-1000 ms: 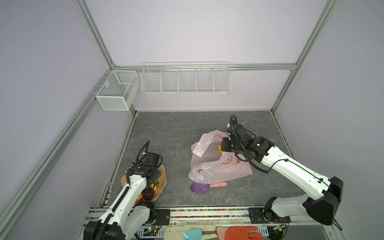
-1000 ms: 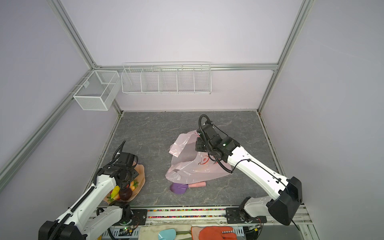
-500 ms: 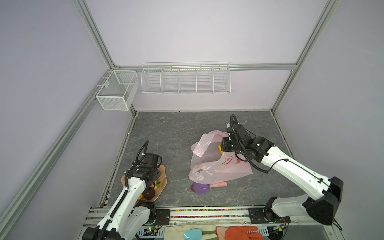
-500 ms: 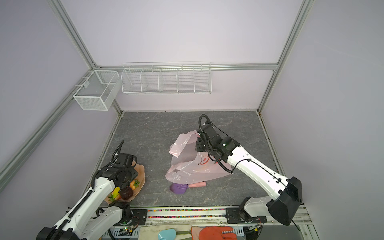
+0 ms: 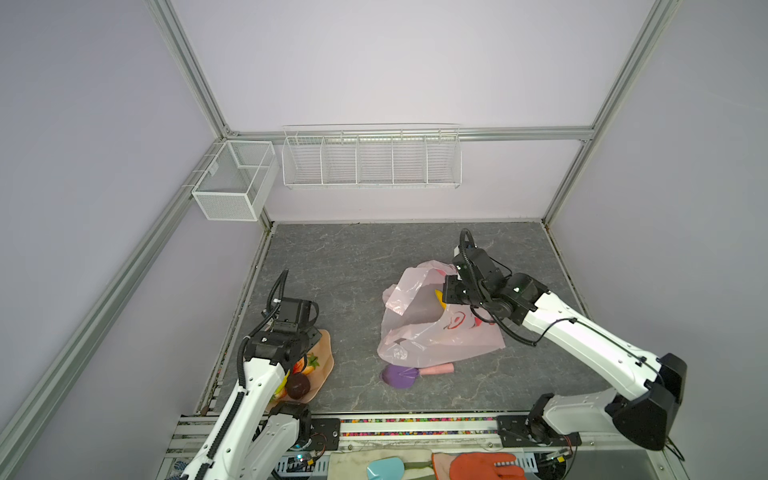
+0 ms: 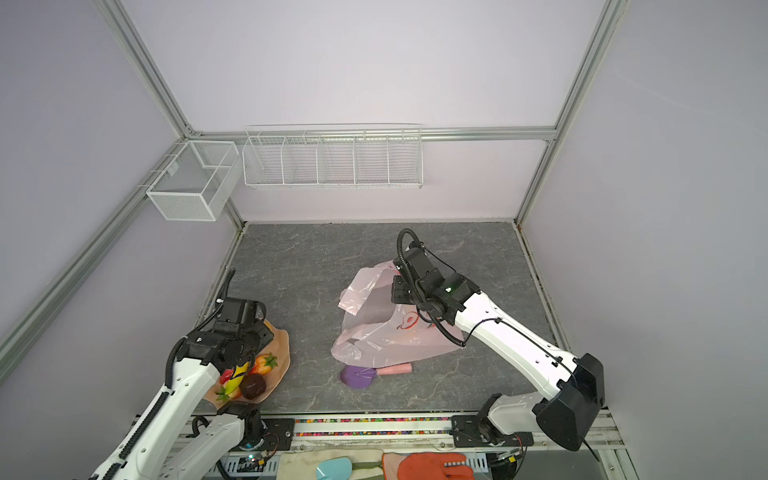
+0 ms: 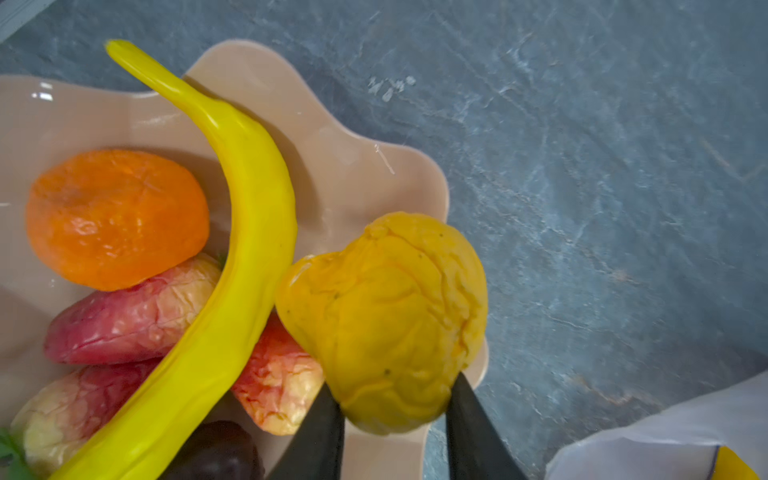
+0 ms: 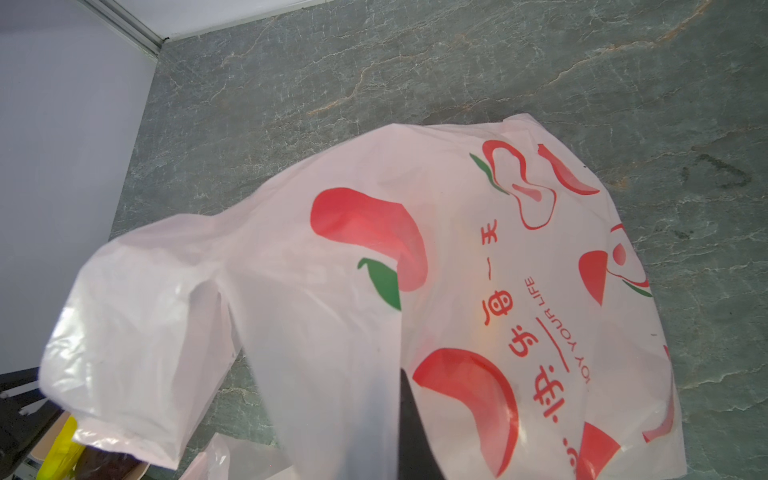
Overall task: Place the fruits into the plastic bag
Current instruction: 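Lift the yellow lemon out of the bowl with the left gripper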
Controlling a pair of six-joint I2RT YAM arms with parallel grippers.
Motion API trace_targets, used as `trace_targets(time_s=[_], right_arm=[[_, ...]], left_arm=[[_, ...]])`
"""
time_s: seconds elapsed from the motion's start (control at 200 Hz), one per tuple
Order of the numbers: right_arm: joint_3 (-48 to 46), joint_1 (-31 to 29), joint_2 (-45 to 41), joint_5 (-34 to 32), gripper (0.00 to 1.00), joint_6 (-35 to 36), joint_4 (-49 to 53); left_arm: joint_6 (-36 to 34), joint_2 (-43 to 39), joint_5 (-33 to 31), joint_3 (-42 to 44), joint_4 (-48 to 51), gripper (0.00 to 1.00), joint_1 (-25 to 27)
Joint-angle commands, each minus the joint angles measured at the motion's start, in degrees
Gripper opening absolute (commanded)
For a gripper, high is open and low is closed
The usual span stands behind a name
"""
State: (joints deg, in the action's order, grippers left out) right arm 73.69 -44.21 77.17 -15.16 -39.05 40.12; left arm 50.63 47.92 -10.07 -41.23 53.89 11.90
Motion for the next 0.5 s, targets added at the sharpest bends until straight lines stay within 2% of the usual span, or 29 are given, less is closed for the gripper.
trace_targets(time_s=[0.0, 0.3, 0.495], right_arm=[[1.22, 0.44, 0.5, -0.12, 0.06, 0.52, 1.3], [1.95, 0.44, 1.45, 0.04, 0.06, 0.94, 1.67], [1.99, 0.44, 1.75, 0.08, 0.06, 1.11, 1.74]], left_arm=[[-2.98, -0.97, 0.62, -2.79, 1.76, 0.24, 0.27], [-4.98, -2.38, 4.52, -2.12, 1.27, 0.21, 0.49], [-4.26, -0.18, 7.11, -0.05, 2.41, 0.21, 0.58]])
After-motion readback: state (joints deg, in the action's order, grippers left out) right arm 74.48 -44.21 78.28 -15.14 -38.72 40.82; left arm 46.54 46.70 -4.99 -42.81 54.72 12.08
